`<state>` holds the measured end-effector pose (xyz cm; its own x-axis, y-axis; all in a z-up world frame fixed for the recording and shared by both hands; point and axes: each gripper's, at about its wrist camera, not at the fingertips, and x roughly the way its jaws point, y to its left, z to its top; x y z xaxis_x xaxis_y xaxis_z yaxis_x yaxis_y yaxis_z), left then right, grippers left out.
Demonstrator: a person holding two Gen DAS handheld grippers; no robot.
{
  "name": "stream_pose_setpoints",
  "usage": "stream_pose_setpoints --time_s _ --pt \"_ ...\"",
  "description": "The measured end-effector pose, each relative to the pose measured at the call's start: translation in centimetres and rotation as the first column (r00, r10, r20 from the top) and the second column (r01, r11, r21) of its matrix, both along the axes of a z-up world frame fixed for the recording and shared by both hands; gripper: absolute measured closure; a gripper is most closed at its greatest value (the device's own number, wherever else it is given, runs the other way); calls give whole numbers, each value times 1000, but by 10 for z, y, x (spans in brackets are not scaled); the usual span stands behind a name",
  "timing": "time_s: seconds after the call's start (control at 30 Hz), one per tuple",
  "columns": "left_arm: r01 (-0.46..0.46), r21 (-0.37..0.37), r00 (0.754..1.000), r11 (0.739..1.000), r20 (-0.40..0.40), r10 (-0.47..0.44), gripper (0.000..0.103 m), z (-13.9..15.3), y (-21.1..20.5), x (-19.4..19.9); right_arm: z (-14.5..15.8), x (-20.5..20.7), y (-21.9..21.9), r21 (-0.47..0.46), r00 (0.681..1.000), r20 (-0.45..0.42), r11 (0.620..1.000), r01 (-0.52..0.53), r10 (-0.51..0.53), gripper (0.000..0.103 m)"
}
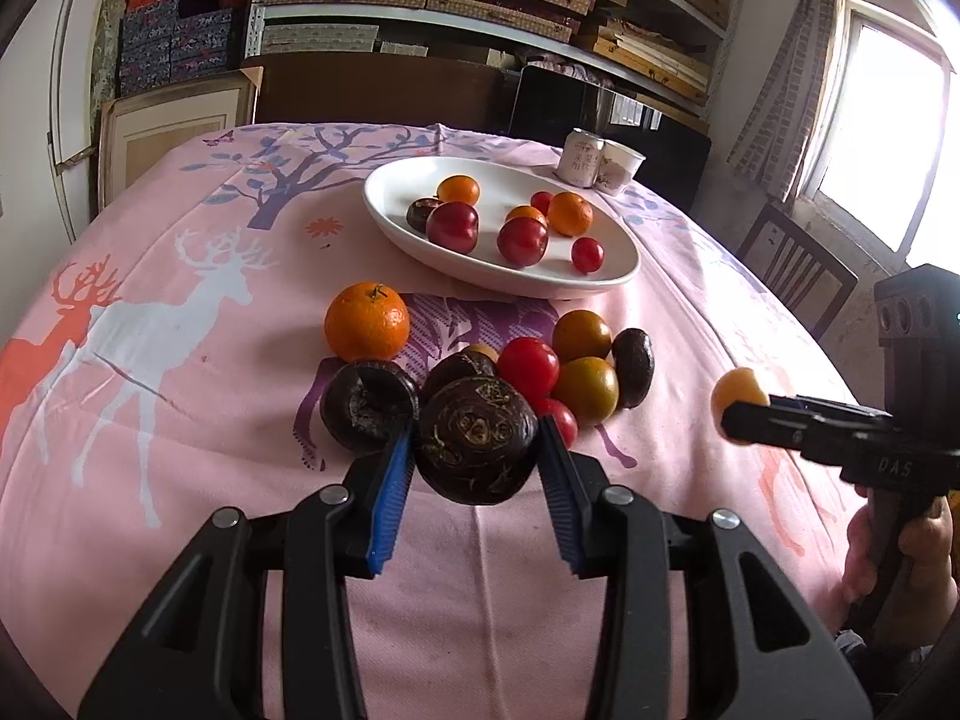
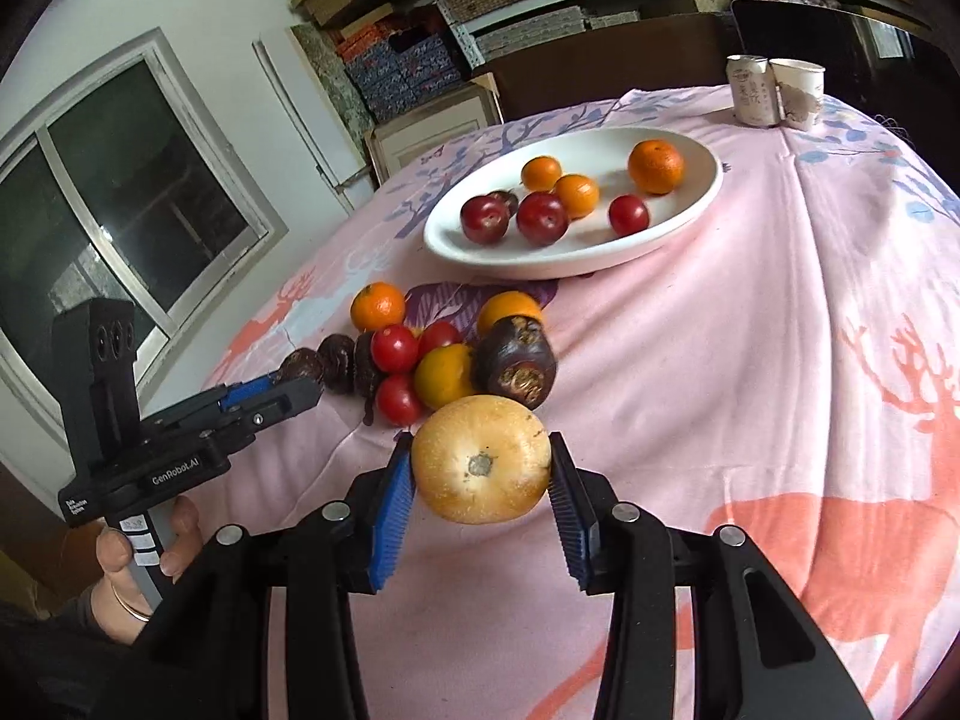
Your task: Organize fruits
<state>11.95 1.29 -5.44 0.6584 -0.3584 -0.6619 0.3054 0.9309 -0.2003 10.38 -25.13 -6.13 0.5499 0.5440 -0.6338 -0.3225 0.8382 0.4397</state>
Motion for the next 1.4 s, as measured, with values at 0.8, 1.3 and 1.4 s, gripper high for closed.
stream_pose_setpoints --time_s 0.8,1.3,1.4 --pt "19 66 1000 998 -19 -18 25 22 -64 138 23 128 -27 78 983 84 985 157 -163 36" --pt "0 205 1000 979 1 -1 19 -5 6 19 -5 79 -57 113 976 75 974 196 -205 22" --pt "-26 214 999 976 -23 32 19 -10 17 22 -5 76 -56 100 974 87 975 200 -209 22"
